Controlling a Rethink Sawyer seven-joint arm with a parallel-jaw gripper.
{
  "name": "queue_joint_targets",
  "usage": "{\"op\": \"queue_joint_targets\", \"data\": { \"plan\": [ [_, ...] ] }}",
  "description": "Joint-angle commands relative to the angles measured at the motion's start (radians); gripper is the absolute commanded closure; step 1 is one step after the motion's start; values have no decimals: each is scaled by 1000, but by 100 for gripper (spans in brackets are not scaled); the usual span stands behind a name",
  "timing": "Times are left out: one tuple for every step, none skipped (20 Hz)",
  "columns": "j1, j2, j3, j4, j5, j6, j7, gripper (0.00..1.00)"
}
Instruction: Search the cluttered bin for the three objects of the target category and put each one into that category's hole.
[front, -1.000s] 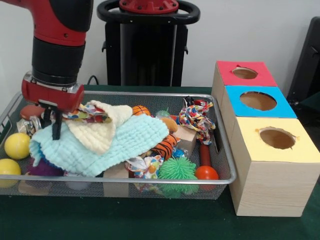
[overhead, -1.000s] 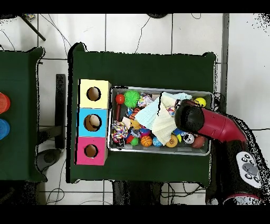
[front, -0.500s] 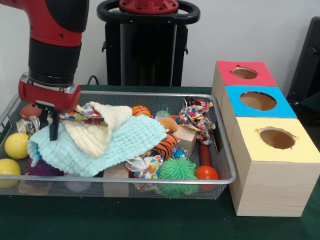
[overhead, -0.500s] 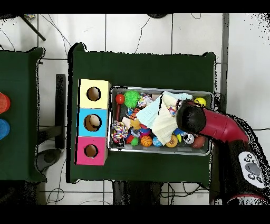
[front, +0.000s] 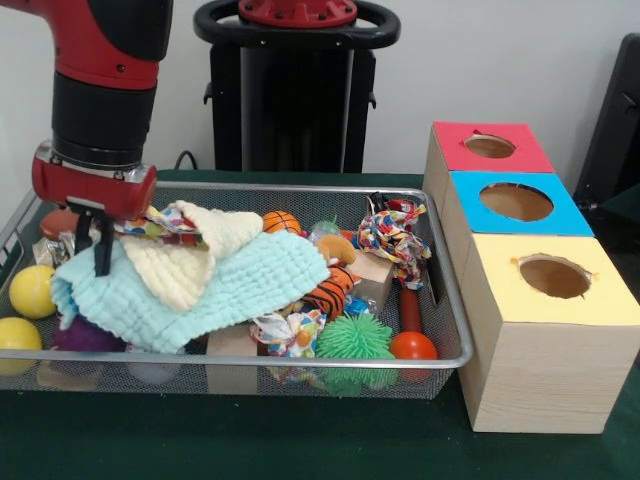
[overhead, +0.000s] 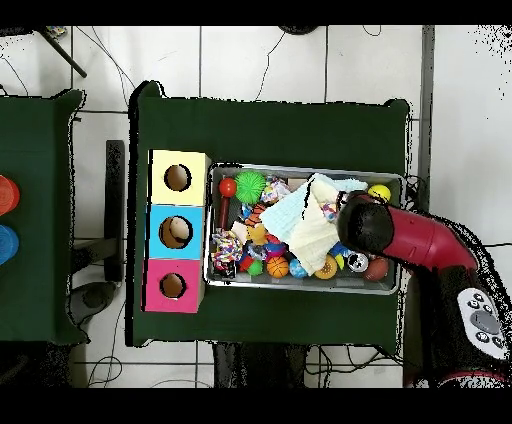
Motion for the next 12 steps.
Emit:
{"op": "queue_joint_targets", "data": {
  "plan": [
    [-43, -9, 21, 1, -90, 176, -122, 100],
    [-45, -15, 18, 4, -95, 180, -123, 100],
    [-48, -18, 18, 5, -99, 183, -122, 100],
    [-51, -22, 15, 10, -103, 186, -120, 100],
    [-54, -25, 12, 15, -107, 189, -118, 100],
    [-59, -31, 10, 19, -112, 194, -120, 100],
    [-62, -35, 12, 20, -117, 198, -121, 100],
    [-65, -40, 11, 20, -122, 202, -123, 100],
    [-68, -42, 9, 18, -127, 203, -122, 100],
    [-70, -44, 8, 16, -133, 204, -122, 100],
    [-73, -45, 8, 14, -137, 206, -121, 100],
    [-77, -45, 7, 11, -142, 209, -121, 100]
  ]
}}
